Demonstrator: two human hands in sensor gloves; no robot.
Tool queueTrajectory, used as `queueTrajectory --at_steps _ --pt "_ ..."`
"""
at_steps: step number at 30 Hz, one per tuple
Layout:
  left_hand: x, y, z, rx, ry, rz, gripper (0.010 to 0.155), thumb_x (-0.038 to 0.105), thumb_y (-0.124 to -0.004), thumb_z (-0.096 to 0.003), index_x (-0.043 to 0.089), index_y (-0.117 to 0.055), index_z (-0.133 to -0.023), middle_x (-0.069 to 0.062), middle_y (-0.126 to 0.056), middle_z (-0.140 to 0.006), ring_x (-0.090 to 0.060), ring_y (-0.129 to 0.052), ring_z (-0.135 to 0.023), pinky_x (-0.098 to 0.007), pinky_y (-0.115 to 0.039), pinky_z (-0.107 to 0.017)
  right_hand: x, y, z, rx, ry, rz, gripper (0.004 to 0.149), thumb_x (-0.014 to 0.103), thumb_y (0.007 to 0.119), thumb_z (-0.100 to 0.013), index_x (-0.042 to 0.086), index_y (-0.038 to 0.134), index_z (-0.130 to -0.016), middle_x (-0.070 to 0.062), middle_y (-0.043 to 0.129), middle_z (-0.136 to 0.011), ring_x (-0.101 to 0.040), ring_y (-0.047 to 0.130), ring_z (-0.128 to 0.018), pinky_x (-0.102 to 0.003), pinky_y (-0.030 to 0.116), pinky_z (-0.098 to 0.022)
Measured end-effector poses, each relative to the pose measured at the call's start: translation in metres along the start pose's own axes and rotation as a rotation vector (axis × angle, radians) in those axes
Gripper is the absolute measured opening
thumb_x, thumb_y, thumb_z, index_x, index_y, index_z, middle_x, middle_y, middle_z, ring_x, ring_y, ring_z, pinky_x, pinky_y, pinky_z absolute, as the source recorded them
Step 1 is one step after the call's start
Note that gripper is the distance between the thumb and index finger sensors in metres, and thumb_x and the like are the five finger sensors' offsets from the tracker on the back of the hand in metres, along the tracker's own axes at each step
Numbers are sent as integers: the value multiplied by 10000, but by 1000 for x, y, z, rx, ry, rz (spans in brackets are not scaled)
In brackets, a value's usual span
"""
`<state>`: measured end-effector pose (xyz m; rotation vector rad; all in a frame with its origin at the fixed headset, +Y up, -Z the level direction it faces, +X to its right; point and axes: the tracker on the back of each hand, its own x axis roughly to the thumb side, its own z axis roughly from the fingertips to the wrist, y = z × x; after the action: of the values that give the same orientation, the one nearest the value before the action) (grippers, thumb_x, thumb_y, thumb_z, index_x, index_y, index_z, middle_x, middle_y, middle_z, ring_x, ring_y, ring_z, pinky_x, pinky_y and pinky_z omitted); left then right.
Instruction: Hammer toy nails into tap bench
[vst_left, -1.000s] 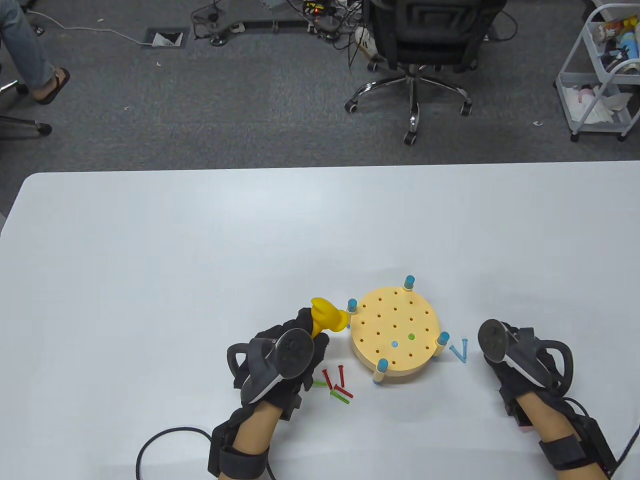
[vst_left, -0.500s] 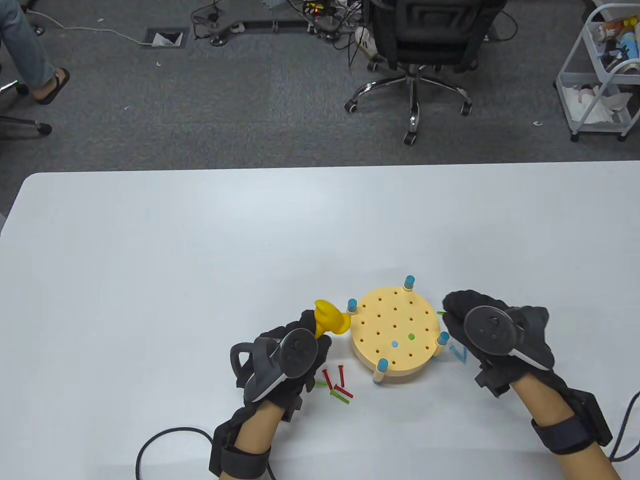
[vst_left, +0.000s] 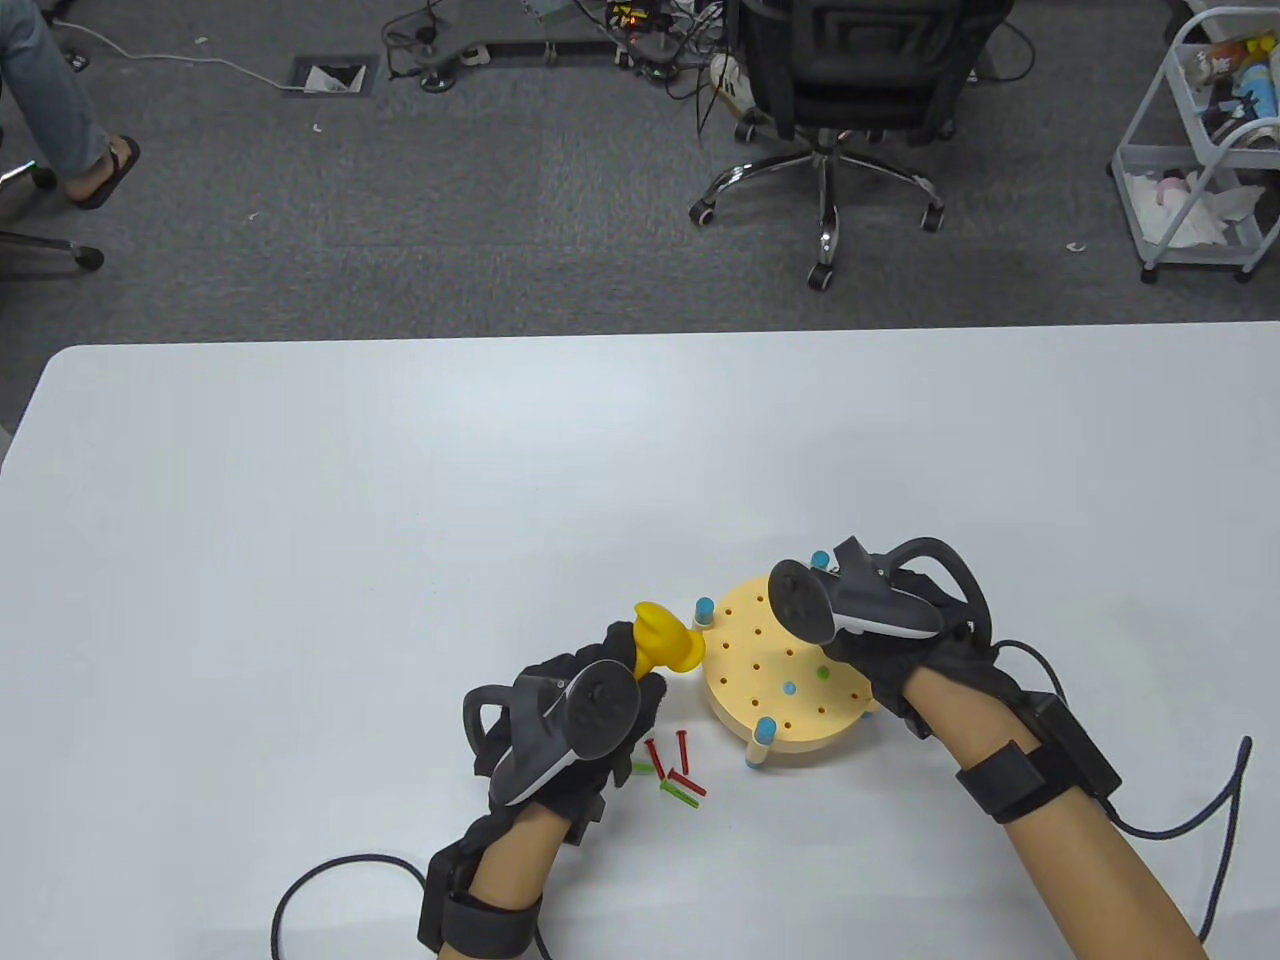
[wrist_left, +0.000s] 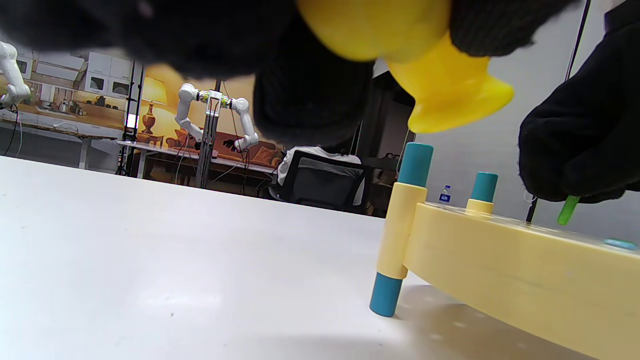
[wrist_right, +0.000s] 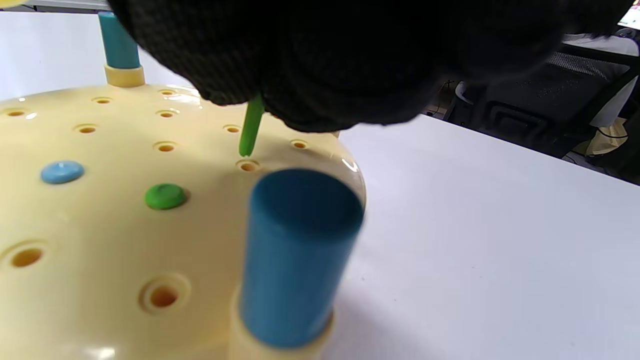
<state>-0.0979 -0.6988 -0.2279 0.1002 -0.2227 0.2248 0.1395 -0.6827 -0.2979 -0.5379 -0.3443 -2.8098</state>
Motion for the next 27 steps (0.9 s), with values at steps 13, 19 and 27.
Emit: queueTrajectory --at_steps 13,19,27 --pt "3 -2 0 -24 -13 -15 668 538 -689 -371 165 -690 -925 -105 -1002 -503 -193 -914 -166 -422 -804 -231 16 11 -9 40 15 103 411 374 760 -429 197 789 -798 -68 934 -611 -126 966 -313 -324 856 -308" --pt "5 -1 0 -21 -23 -19 667 539 -688 -370 169 -690 -925 -104 -1003 -503 -192 -915 -166 -422 -805 -230 -5 -13 22 -167 57 22 543 485 682 -424 199 750 -880 -78 921 -686 -154 976 -376 -341 846 -344" --pt "7 -9 -1 -45 -19 -37 667 539 -688 -370 169 -689 -925 -104 -1002 -504 -193 -915 -167 -422 -804 -231 -47 34 86 -376 31 -352 696 569 660 -406 171 654 -976 -149 825 -849 -221 944 -535 -383 813 -416"
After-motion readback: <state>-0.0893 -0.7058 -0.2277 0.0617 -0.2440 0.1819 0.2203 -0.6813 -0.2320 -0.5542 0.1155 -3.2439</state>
